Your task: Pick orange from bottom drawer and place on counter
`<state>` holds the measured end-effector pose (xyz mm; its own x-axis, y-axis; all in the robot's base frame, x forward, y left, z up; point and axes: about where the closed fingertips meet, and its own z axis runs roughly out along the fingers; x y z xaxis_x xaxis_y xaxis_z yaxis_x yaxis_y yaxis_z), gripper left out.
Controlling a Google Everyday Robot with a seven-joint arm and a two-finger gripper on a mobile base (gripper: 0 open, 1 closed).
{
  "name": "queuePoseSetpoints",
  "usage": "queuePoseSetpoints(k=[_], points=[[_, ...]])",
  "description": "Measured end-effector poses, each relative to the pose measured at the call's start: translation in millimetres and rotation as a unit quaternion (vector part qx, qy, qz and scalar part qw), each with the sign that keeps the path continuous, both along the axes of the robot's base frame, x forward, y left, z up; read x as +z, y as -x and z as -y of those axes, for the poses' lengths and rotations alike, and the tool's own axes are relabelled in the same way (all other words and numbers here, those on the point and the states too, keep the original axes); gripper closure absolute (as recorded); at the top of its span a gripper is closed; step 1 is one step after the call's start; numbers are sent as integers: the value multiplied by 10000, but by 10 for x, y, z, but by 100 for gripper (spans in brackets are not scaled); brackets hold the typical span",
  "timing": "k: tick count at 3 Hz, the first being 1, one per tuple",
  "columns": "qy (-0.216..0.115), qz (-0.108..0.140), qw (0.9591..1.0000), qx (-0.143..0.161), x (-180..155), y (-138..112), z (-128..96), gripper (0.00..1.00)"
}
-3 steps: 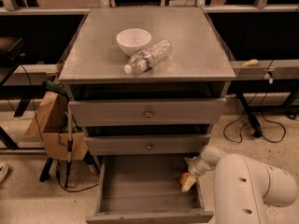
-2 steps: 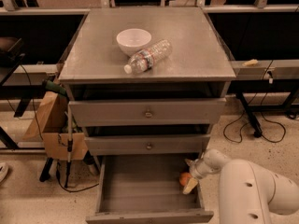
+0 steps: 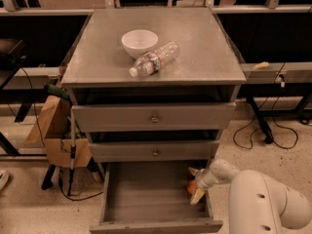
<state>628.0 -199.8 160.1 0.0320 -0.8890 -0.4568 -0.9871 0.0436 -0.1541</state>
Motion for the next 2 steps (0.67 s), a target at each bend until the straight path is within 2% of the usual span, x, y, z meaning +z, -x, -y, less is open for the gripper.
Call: queuePoseSetpoints(k=[1,2], points=[[112,130,9997,196,-37,-14,-57,0],[384,191,9986,297,-63,-57,-91,0]])
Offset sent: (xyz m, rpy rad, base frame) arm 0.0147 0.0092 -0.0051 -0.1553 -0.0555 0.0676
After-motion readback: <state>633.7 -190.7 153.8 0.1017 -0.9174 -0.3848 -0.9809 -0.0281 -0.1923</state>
